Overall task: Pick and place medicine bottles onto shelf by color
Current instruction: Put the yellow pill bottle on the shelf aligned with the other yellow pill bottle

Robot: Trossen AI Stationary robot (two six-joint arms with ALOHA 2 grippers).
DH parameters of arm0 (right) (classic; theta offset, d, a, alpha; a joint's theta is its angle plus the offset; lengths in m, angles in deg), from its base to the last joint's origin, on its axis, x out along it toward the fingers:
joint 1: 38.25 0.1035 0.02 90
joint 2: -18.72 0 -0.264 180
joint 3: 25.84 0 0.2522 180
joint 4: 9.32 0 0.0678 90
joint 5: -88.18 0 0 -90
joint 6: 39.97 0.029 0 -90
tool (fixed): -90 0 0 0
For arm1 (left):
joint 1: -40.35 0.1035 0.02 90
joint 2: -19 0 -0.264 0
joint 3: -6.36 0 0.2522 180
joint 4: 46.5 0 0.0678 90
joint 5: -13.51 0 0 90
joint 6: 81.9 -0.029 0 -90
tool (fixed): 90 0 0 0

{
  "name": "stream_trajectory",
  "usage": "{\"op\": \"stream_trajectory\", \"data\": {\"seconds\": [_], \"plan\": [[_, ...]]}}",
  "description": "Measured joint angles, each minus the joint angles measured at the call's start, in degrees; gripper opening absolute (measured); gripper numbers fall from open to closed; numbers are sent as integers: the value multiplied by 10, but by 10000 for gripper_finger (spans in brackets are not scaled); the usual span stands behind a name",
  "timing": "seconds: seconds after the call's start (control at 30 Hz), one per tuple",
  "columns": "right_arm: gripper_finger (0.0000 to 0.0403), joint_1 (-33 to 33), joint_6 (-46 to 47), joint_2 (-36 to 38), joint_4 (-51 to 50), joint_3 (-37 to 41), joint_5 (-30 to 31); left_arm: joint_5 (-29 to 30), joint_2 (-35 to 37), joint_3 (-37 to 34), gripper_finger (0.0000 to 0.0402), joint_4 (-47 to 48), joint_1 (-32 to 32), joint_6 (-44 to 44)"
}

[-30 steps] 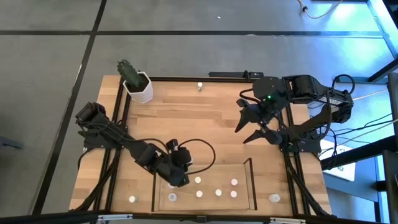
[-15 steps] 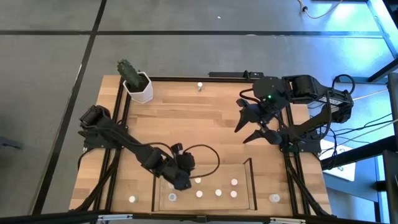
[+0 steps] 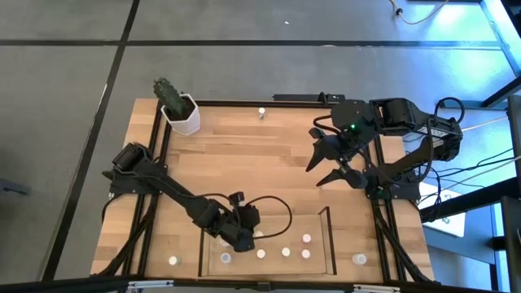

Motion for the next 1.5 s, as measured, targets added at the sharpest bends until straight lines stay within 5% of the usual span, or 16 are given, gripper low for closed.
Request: {"op": "stream_trajectory", "data": {"seconds": [0.9, 1.5], "plan": [[229, 0, 0, 0, 6, 0, 1, -8, -38, 0, 102, -37, 4, 0], [229, 0, 0, 0, 6, 0, 0, -9, -38, 0, 188, -35, 5, 1]]}}
